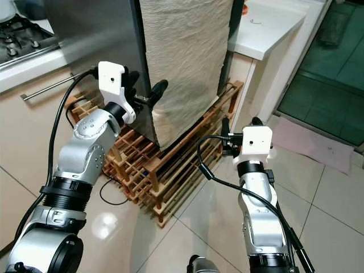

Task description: Restocking fridge

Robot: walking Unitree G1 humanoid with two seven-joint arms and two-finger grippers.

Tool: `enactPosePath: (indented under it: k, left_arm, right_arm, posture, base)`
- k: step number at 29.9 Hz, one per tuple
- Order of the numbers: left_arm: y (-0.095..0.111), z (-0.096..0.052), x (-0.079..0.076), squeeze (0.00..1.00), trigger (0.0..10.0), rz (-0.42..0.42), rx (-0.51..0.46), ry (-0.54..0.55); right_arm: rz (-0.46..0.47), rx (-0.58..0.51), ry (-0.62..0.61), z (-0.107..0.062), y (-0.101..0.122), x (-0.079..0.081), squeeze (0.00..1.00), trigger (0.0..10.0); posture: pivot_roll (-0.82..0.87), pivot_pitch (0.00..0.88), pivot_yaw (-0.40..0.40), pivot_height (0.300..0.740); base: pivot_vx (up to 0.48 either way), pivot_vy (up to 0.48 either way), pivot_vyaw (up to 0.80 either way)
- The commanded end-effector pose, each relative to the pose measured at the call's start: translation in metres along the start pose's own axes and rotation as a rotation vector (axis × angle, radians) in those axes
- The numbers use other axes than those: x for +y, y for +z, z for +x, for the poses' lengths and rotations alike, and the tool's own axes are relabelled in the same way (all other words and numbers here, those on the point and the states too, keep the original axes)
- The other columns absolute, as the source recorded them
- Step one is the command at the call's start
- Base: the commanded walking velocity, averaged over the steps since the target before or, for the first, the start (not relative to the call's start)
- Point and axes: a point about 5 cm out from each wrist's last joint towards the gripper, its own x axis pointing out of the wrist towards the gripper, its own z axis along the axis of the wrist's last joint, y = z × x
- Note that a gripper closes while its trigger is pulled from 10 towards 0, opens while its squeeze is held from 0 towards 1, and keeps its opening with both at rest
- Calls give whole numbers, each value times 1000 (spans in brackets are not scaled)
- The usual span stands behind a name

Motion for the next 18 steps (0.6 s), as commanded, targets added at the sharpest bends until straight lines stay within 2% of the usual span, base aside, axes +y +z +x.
enactPosePath:
  k: [1,11,18]
  left_arm:
    - [5,5,-1,0,10000,10,-11,5]
    - [9,15,-11,0,10000,-31,-20,-45]
    - [8,14,-21,0,10000,-48,-8,-101]
  right_arm:
    - [-8,-3,4,2,1,0,0,10000]
    - [-11,-1,6,1,1,-1,0,10000]
    - [9,27,-19,-1,-4,-4,0,10000]
  posture:
    - [-96,0,19,740]
    - [-106,0,18,740]
    - [-106,0,22,740]
  base:
    - [0,0,0]
    - [0,0,0]
    - [0,0,0]
